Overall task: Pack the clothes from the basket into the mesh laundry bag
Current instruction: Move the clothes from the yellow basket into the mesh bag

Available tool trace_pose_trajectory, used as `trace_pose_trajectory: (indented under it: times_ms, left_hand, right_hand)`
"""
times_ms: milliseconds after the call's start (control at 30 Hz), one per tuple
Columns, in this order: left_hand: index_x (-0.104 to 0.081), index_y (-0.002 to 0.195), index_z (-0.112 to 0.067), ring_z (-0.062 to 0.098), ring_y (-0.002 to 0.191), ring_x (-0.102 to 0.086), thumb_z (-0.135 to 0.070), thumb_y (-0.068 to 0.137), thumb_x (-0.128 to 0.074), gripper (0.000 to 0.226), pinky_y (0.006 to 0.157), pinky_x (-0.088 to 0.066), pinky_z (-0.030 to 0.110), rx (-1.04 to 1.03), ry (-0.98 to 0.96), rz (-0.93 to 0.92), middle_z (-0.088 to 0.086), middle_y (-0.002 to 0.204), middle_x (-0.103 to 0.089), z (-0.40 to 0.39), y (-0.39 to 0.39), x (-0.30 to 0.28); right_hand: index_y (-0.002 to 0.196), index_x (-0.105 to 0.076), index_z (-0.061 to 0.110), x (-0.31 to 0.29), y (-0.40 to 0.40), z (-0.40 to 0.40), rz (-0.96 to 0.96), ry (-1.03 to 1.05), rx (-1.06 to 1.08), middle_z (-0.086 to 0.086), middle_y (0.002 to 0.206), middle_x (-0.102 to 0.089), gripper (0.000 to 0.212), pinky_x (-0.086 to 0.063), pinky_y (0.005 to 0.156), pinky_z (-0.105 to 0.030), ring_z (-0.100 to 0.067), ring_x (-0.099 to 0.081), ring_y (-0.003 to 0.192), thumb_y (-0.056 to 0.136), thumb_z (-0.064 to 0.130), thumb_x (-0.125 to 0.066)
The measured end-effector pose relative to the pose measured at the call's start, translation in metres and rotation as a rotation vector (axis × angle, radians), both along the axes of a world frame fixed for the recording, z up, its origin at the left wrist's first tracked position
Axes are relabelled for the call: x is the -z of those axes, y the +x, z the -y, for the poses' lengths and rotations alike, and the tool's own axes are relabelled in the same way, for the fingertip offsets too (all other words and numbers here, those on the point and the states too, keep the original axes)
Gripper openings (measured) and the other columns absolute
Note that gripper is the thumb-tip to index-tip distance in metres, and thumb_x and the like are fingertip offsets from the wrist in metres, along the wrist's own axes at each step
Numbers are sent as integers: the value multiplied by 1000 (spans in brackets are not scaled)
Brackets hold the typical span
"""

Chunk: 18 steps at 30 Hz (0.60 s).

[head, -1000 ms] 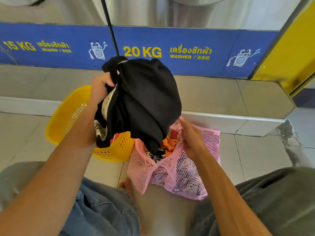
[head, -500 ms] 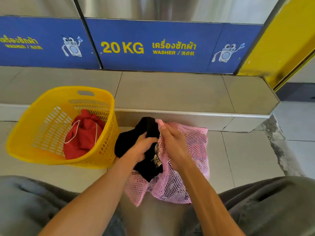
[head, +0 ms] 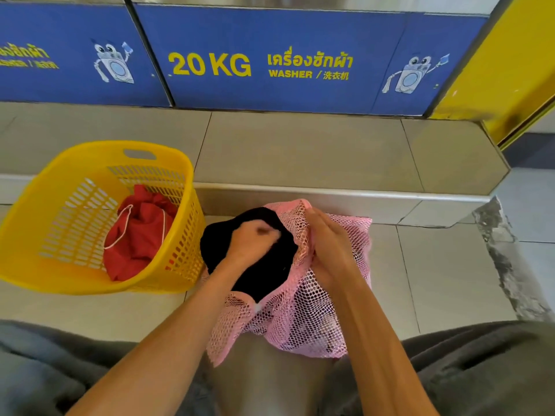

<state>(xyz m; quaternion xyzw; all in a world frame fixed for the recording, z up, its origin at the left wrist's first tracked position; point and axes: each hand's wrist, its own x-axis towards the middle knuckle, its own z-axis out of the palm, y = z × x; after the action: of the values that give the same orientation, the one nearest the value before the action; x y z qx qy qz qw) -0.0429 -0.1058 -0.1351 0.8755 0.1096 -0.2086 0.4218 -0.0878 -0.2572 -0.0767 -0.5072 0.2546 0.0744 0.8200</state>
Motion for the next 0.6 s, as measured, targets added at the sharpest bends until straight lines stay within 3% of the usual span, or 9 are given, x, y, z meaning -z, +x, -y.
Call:
trace_pose_trajectory:
  times_ms: [67,133,167,233,267,333,400,500,600]
  left_hand:
    - [-68,104,-21,22,105,-64,-39,75,-73,34,90,-52,34,-104,250,136,0,107,-69,-23,4,14]
    - [-45,137,-18,35,127,-47,-45,70,-77,79,102,-43,43,-64,434,-6,14,135,-50,-38,2,30]
    - [-29,148,-17,40,132,-41,-46,70,-79,97,107,-40,46,-41,447,-103,18,144,-41,-42,1,38]
    - [-11,155,-13,41,134,-42,-38,73,-82,111,109,-40,45,-65,359,-205,22,147,-40,-45,-1,47]
    - [-12,155,-8,40,132,-46,-33,75,-81,108,107,-42,42,-91,327,-219,23,145,-45,-44,-5,47]
    - [-38,145,-3,37,124,-54,-30,77,-78,83,99,-47,38,-87,350,-190,21,135,-56,-42,-4,46]
    - [-65,113,-7,33,107,-64,-30,74,-70,46,83,-53,33,-98,307,-175,16,115,-68,-41,2,40]
    - [-61,66,-13,30,83,-63,-14,52,-59,14,67,-47,31,-165,-61,-290,13,84,-63,-24,11,10]
    - [-55,54,-15,28,76,-56,-5,50,-57,10,65,-46,33,-101,-369,-411,11,76,-54,10,11,-16]
  right_hand:
    - [110,-77,13,0,0,-1,-17,-2,-5,-24,118,-75,19,-53,106,-55,-40,-70,117,105,15,-59]
    - [118,-76,11,-1,-1,-5,-9,-21,-19,-15,116,-78,22,-55,106,-50,-31,-74,114,104,16,-59]
    - [121,-75,11,-1,-1,-7,-5,-41,-29,-11,116,-79,24,-55,106,-48,-27,-74,114,104,18,-59]
    - [125,-74,12,-1,-1,-9,-4,-77,-41,-8,117,-79,27,-54,107,-47,-24,-74,114,103,19,-60]
    - [123,-74,12,-1,-2,-9,-7,-78,-44,-8,116,-79,26,-55,106,-47,-24,-74,113,104,19,-60]
    - [118,-76,14,-3,-2,-7,-12,-72,-47,-8,112,-80,23,-56,105,-47,-24,-76,110,105,18,-58]
    - [111,-78,17,-4,-3,-5,-17,-69,-45,-9,109,-81,20,-57,104,-48,-24,-77,107,105,17,-58]
    - [117,-76,11,-4,-2,-6,-26,-41,-39,-12,110,-80,22,-57,103,-49,-27,-77,107,105,15,-58]
    - [114,-76,11,-5,0,-6,-46,11,-15,-15,111,-80,21,-56,104,-49,-29,-76,108,105,12,-57]
